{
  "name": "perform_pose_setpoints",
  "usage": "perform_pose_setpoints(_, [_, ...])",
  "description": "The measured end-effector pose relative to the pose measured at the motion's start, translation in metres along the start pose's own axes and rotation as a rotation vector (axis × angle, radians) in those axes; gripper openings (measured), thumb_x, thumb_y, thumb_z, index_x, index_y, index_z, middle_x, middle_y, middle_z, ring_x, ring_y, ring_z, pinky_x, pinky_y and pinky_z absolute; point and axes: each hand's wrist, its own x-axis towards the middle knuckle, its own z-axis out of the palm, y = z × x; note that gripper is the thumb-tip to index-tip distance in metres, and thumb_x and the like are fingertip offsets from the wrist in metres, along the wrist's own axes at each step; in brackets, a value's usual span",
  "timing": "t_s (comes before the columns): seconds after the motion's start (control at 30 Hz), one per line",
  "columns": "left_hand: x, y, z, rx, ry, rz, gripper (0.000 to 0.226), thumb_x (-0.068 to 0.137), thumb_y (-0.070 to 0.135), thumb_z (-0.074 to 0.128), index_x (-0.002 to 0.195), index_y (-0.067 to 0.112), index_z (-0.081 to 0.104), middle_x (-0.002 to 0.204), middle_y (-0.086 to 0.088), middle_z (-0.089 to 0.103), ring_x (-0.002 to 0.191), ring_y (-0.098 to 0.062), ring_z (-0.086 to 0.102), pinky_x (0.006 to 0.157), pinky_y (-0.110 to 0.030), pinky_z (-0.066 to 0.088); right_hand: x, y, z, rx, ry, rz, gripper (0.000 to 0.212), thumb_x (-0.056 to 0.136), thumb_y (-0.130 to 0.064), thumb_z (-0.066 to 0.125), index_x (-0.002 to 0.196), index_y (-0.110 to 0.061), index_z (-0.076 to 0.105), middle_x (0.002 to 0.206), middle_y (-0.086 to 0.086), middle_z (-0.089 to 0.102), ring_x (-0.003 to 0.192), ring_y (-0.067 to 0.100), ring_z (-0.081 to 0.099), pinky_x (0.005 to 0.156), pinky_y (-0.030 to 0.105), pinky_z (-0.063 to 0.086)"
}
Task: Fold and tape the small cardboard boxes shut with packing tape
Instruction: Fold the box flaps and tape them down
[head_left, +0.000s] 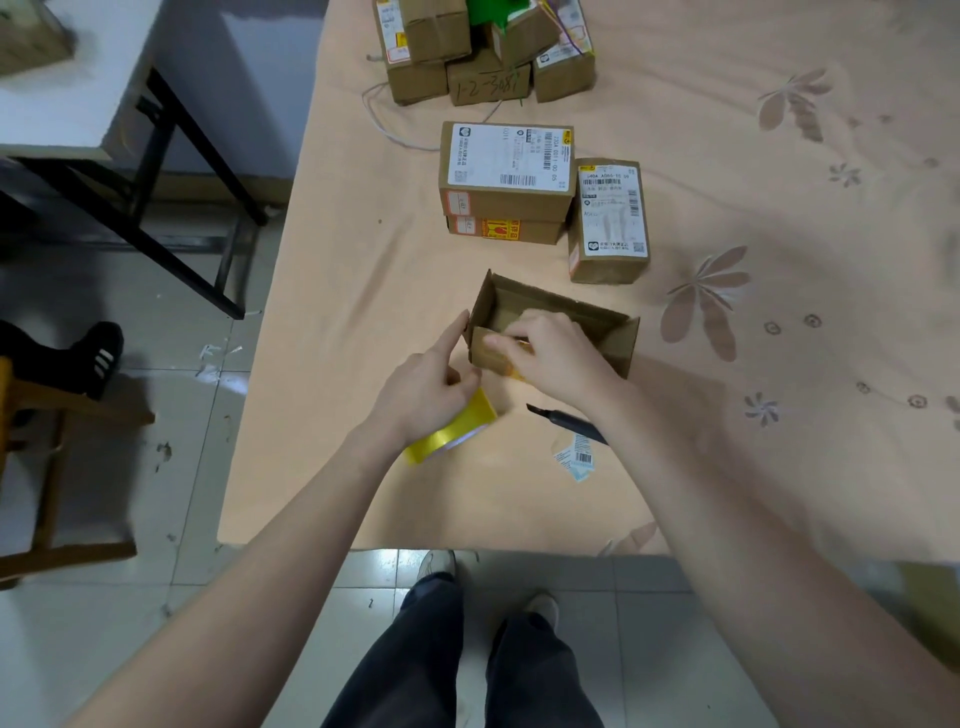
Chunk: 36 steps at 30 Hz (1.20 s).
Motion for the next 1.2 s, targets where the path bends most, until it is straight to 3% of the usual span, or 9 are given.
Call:
perform_pose_setpoints(0.1, [0.001,0.002,-0.001,0.039,-0.007,0.012,0.065,0.092,0.031,0.049,0.149,0.035,0.019,0.065,0.01,0.059,0.082,-0.026,0.057,0.076,-0.037,0.048,0.0,0.004,-0.008,0.159,0.2,0.08,0.025,0.097,-0.01,0.044,0.112,-0.006,0.064,0.109,0.014,0.064,0.101,0.03,0.06,0.09,0.042,0.046])
perform_pose_setpoints(0.2, [0.001,0.002,-0.001,0.064,-0.012,0.017,0.063,0.093,0.031,0.048,0.148,0.037,0.019,0.082,-0.002,0.067,0.088,-0.028,0.058,0.08,-0.039,0.048,0.0,0.021,-0.014,-0.06,0.292,0.161,0.028,0.088,0.0,0.054,0.114,-0.01,0.06,0.113,0.009,0.062,0.107,0.025,0.056,0.081,0.03,0.044])
perform_pose_setpoints(0.37, [0.001,0.004,-0.002,0.03,-0.001,0.057,0.06,0.092,0.026,0.049,0.145,0.041,0.026,0.079,-0.003,0.069,0.082,-0.025,0.056,0.077,-0.036,0.047,-0.01,0.037,-0.014,-0.196,0.148,0.142,0.064,0.087,-0.031,0.066,0.142,-0.016,0.038,0.14,0.001,0.043,0.131,0.022,0.034,0.102,0.043,0.035])
perform_pose_setpoints(0.5, [0.005,0.003,-0.002,0.028,-0.054,0.09,0.061,0.089,0.022,0.051,0.142,0.046,0.031,0.064,0.0,0.063,0.067,-0.019,0.05,0.071,-0.033,0.044,-0.016,0.041,-0.008,-0.192,-0.005,0.168,0.09,0.086,-0.041,0.065,0.153,-0.02,0.008,0.16,-0.006,0.009,0.147,0.017,0.004,0.116,0.048,0.011])
perform_pose_setpoints(0.7, [0.021,-0.004,-0.001,0.096,-0.29,0.024,0.066,0.088,0.026,0.055,0.14,0.054,0.027,0.084,-0.001,0.064,0.089,-0.02,0.059,0.083,-0.027,0.044,-0.008,0.043,-0.013,-0.197,-0.134,0.177,0.109,0.08,-0.043,0.071,0.153,-0.02,-0.006,0.161,-0.008,-0.007,0.147,0.018,-0.011,0.117,0.051,-0.003])
perform_pose_setpoints(0.87, [0.029,-0.007,0.003,0.207,-0.328,-0.013,0.067,0.087,0.032,0.054,0.138,0.061,0.022,0.09,0.002,0.058,0.096,-0.022,0.056,0.092,-0.034,0.045,0.001,0.039,-0.018,-0.246,-0.169,0.171,0.102,0.077,-0.042,0.074,0.153,-0.019,0.009,0.161,-0.004,-0.002,0.147,0.021,-0.008,0.117,0.053,-0.004])
perform_pose_setpoints(0.97, [0.027,-0.01,0.003,0.197,-0.335,-0.021,0.068,0.087,0.029,0.053,0.136,0.063,0.02,0.087,0.003,0.056,0.094,-0.022,0.054,0.092,-0.033,0.044,-0.009,0.043,-0.017,-0.264,0.087,0.115,0.084,0.077,-0.038,0.075,0.145,-0.02,0.029,0.156,0.005,0.017,0.145,0.025,0.007,0.116,0.048,0.011])
perform_pose_setpoints(1.07, [0.028,-0.01,0.003,0.196,-0.334,-0.023,0.068,0.087,0.029,0.053,0.136,0.063,0.021,0.089,0.002,0.056,0.095,-0.022,0.054,0.092,-0.033,0.044,-0.024,0.056,-0.018,-0.145,0.342,0.242,0.074,0.076,-0.036,0.075,0.136,-0.018,0.036,0.139,0.01,0.031,0.129,0.029,0.03,0.102,0.043,0.036])
perform_pose_setpoints(1.2, [0.03,-0.009,0.003,0.208,-0.329,-0.024,0.067,0.088,0.029,0.052,0.137,0.061,0.022,0.093,-0.002,0.059,0.097,-0.024,0.056,0.093,-0.035,0.044,-0.032,0.062,-0.015,0.089,0.355,0.239,0.062,0.083,-0.033,0.066,0.134,-0.02,0.033,0.131,0.004,0.038,0.112,0.023,0.05,0.081,0.037,0.047])
